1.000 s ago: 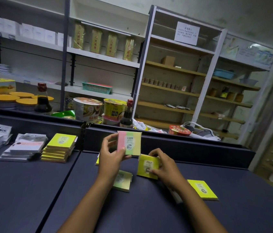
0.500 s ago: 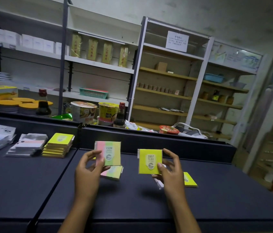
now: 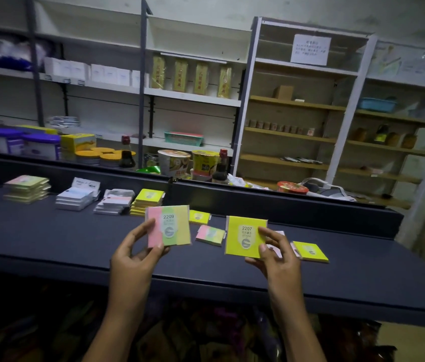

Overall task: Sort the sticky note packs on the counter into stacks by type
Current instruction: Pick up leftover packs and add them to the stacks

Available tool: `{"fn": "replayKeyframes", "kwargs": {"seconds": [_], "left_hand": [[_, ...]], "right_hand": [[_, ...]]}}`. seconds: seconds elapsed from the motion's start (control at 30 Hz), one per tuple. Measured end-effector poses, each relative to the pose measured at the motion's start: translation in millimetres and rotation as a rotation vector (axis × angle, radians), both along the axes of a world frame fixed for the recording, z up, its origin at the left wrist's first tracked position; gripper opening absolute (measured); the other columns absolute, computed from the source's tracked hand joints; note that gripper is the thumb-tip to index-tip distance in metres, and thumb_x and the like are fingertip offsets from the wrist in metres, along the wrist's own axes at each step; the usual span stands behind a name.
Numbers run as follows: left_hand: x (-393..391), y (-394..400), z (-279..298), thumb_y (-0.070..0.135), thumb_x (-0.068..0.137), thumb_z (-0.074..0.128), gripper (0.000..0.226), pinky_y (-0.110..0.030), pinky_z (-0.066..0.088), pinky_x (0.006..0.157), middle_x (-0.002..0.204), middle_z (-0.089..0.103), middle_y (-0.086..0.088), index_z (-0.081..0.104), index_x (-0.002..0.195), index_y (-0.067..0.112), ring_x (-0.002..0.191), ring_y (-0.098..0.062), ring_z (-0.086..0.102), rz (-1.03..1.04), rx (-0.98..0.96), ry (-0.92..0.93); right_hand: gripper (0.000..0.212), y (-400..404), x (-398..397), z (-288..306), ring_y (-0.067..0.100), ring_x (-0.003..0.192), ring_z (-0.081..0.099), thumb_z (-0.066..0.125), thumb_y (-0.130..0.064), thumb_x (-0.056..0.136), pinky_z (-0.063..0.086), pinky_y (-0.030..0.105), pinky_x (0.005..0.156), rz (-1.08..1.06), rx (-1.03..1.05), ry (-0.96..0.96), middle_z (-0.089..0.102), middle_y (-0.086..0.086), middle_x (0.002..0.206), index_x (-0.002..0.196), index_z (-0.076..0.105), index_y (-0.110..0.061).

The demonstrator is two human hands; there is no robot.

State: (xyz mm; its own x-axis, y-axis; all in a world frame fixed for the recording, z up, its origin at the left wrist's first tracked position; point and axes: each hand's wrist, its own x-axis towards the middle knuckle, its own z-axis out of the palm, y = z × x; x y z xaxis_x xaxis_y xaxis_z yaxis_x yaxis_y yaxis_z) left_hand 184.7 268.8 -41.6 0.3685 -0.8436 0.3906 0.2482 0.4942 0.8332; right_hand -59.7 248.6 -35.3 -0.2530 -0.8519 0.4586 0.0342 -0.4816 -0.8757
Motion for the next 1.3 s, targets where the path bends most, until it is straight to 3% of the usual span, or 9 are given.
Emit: {"fn": "replayKeyframes", "kwargs": {"seconds": [0.1, 0.23, 0.47, 0.57, 0.73, 0.87, 1.13, 1.3], "left_hand": [[23.4, 17.5, 0.6, -0.005, 0.087, 0.066, 0.048, -0.027, 0.06, 0.08, 0.112, 0.074, 0.007, 0.066, 0.123, 0.026, 0.099, -0.019, 0.073, 0.015, 0.001, -0.016], [61.1, 31.7, 1.8, -0.004, 0.083, 0.071, 0.05, -0.019, 0.058, 0.077, 0.106, 0.075, 0.016, 0.067, 0.121, 0.028, 0.099, -0.012, 0.073, 0.075, -0.008, -0.054], [143.9, 31.0, 1.3, -0.005, 0.079, 0.074, 0.051, -0.018, 0.057, 0.078, 0.107, 0.076, 0.006, 0.069, 0.12, 0.024, 0.101, -0.012, 0.072, 0.084, -0.029, -0.074], [190.5, 24.1, 1.7, -0.005, 0.077, 0.075, 0.051, -0.017, 0.057, 0.078, 0.107, 0.076, 0.007, 0.069, 0.12, 0.023, 0.101, -0.012, 0.072, 0.071, -0.023, -0.104], [265.2, 8.7, -4.0, 0.0, 0.075, 0.077, 0.051, -0.018, 0.057, 0.08, 0.109, 0.075, 0.006, 0.069, 0.119, 0.024, 0.104, -0.013, 0.071, 0.08, -0.008, -0.152], [305.4, -2.0, -7.8, 0.003, 0.074, 0.077, 0.051, -0.018, 0.057, 0.081, 0.111, 0.075, 0.006, 0.069, 0.12, 0.023, 0.105, -0.013, 0.07, 0.088, -0.001, -0.155], [355.5, -37.4, -8.7, 0.011, 0.071, 0.078, 0.051, -0.018, 0.057, 0.079, 0.109, 0.075, 0.009, 0.07, 0.118, 0.027, 0.103, -0.011, 0.071, 0.144, 0.013, -0.155], [382.4, -69.5, -6.3, 0.001, 0.075, 0.078, 0.049, -0.019, 0.057, 0.08, 0.112, 0.074, 0.009, 0.071, 0.114, 0.029, 0.106, -0.012, 0.07, 0.209, -0.002, -0.183]], "right_hand": [[0.03, 9.5, 24.9, 1.8, 0.014, 0.098, 0.072, 0.054, -0.004, 0.1, 0.061, 0.027, 0.069, 0.051, 0.001, -0.008, 0.069, -0.022, 0.104, 0.116, 0.068, -0.026], [0.034, 17.6, 63.5, 5.8, 0.02, 0.095, 0.074, 0.055, -0.002, 0.099, 0.062, 0.03, 0.072, 0.112, -0.016, -0.002, 0.072, -0.017, 0.106, 0.117, 0.069, -0.026], [0.035, 9.3, 145.9, 7.3, 0.019, 0.096, 0.074, 0.06, -0.002, 0.096, 0.061, 0.028, 0.071, 0.11, -0.001, -0.031, 0.075, -0.004, 0.105, 0.115, 0.072, -0.028], [0.034, 0.7, 189.9, 4.3, 0.016, 0.1, 0.073, 0.06, -0.003, 0.095, 0.061, 0.027, 0.071, 0.096, -0.007, -0.042, 0.074, -0.012, 0.103, 0.116, 0.072, -0.026], [0.035, -16.9, 261.4, -3.1, 0.015, 0.1, 0.072, 0.062, -0.004, 0.095, 0.061, 0.026, 0.074, 0.11, 0.001, -0.043, 0.075, -0.009, 0.105, 0.118, 0.072, -0.029], [0.037, -30.1, 301.2, -4.9, 0.009, 0.112, 0.066, 0.066, -0.006, 0.093, 0.059, 0.023, 0.079, 0.104, -0.006, 0.006, 0.072, -0.004, 0.113, 0.117, 0.072, -0.034], [0.037, -72.2, 349.6, -4.7, 0.011, 0.105, 0.069, 0.068, -0.005, 0.091, 0.06, 0.024, 0.077, 0.139, -0.005, 0.015, 0.073, -0.002, 0.111, 0.116, 0.073, -0.032], [0.038, -110.5, 379.0, 0.8, 0.007, 0.102, 0.069, 0.066, 0.001, 0.09, 0.058, 0.018, 0.072, 0.186, -0.017, 0.012, 0.071, -0.005, 0.111, 0.117, 0.072, -0.026]]}}
